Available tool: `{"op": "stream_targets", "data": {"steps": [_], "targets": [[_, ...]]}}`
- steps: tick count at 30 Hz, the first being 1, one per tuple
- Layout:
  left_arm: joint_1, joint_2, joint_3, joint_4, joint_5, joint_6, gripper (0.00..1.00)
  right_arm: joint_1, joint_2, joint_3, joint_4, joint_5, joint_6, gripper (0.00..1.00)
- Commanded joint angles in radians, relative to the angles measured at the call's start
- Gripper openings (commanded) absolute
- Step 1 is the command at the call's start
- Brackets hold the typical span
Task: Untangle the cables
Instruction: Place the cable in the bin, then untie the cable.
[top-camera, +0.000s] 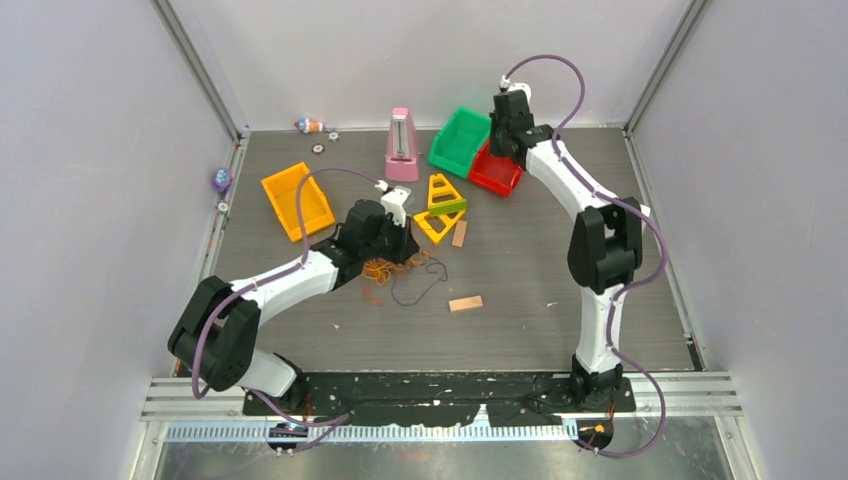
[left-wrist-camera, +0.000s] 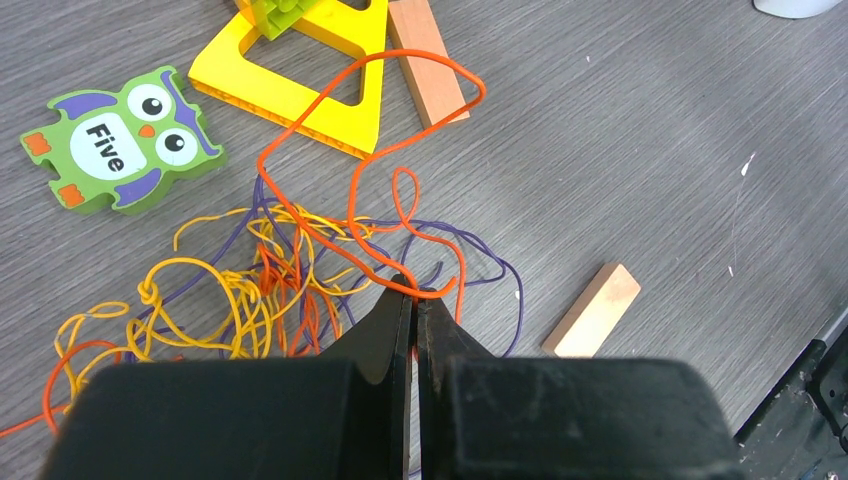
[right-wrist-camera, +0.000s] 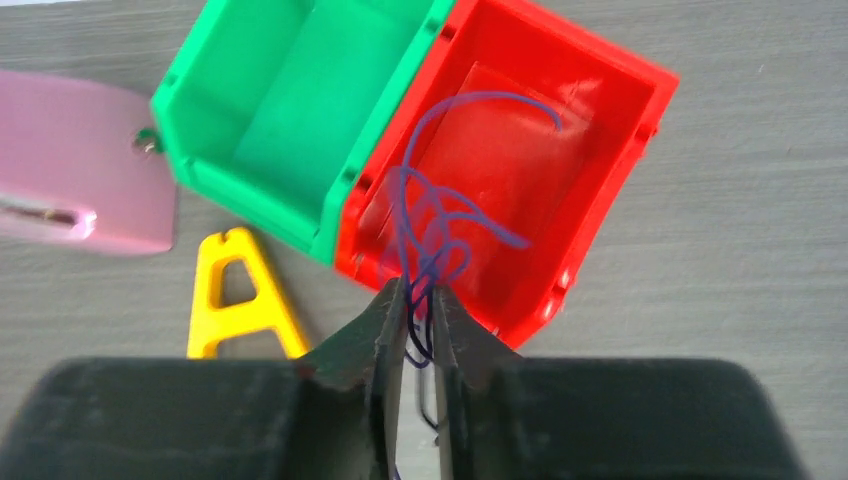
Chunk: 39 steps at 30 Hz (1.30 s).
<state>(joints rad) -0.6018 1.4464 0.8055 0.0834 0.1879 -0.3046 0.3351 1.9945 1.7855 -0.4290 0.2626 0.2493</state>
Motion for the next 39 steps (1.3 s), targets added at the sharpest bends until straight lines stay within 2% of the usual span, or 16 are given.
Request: {"op": "stream_targets", "data": {"steps": [1,2,3,5,10,17,20,23,27,32,39], "targets": [[-0.001,-0.029,-0.002,0.052,0.015,0.018,0.00,-0.044,0.113,0.207,-0.083,-0.010,0.023,0.53],[-0.001,-0.029,-0.001,0.051,0.014,0.019,0.00,-0.051,0.141,0.250,-0.092,-0.011,0.026,0.67],[-0.001,-0.029,0.000,0.050,0.014,0.019,0.00,-0.054,0.149,0.265,-0.111,-0.004,0.030,0.89],[0.000,-0.029,0.000,0.049,0.011,0.021,0.00,-0.057,0.141,0.274,-0.113,0.000,0.013,0.98],[0.000,-0.031,-0.001,0.051,0.020,0.021,0.00,-0.056,0.008,0.106,-0.066,-0.104,-0.035,1.00],[-0.001,-0.053,-0.019,0.095,0.089,0.020,0.00,-0.042,-0.296,-0.372,0.094,-0.423,-0.083,0.96],[-0.002,-0.076,-0.041,0.144,0.141,-0.002,0.00,-0.013,-0.427,-0.542,0.190,-0.483,-0.076,0.95],[-0.006,-0.116,-0.008,0.087,0.170,-0.052,0.00,0.036,-0.523,-0.732,0.262,-0.487,-0.050,0.92],[-0.041,-0.199,0.087,-0.034,0.187,-0.074,0.00,0.083,-0.653,-0.932,0.381,-0.512,0.021,0.90],[-0.081,-0.242,0.280,-0.199,0.194,-0.115,0.00,0.186,-0.760,-1.145,0.641,-0.531,0.092,0.89],[-0.084,-0.222,0.522,-0.201,0.287,-0.285,0.00,0.280,-0.834,-1.261,0.926,-0.558,0.102,0.90]]}}
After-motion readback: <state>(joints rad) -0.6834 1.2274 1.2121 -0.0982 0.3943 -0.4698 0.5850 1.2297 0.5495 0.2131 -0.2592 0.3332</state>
